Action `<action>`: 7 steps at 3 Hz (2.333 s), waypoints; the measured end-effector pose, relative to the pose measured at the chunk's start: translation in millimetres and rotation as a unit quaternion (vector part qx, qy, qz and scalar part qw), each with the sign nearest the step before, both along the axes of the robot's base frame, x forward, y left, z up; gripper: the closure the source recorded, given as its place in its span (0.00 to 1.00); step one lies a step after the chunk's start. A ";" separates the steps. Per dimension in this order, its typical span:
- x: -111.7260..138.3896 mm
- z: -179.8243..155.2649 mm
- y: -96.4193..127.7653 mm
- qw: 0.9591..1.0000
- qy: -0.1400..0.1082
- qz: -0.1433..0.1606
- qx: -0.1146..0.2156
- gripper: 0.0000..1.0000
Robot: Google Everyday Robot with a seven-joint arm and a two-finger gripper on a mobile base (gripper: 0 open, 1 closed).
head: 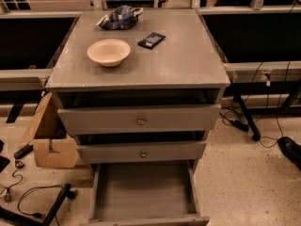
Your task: Close bottom drawer
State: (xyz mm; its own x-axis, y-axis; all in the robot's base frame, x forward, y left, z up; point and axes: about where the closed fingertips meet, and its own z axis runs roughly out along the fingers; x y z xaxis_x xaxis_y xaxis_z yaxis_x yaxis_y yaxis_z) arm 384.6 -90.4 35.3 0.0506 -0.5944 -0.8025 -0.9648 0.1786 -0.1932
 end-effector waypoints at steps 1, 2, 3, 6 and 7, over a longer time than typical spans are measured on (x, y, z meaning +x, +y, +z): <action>6.9 8.4 6.9 1.000 -0.008 0.005 -0.002 1.00; 22.8 22.8 13.7 1.000 -0.021 0.017 -0.003 1.00; 29.1 29.1 16.5 0.999 -0.027 0.022 -0.003 1.00; 57.9 52.6 31.5 0.998 -0.048 0.044 0.000 1.00; 66.8 59.4 37.0 0.997 -0.055 0.051 0.002 1.00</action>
Offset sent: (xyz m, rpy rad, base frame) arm 0.2493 0.0912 0.1983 -0.0480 -0.3637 0.2850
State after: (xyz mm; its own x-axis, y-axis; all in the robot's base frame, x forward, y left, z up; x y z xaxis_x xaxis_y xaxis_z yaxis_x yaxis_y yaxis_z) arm 451.4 -53.4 94.7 0.1981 -0.5786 -0.7912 -0.9512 0.0812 -0.2976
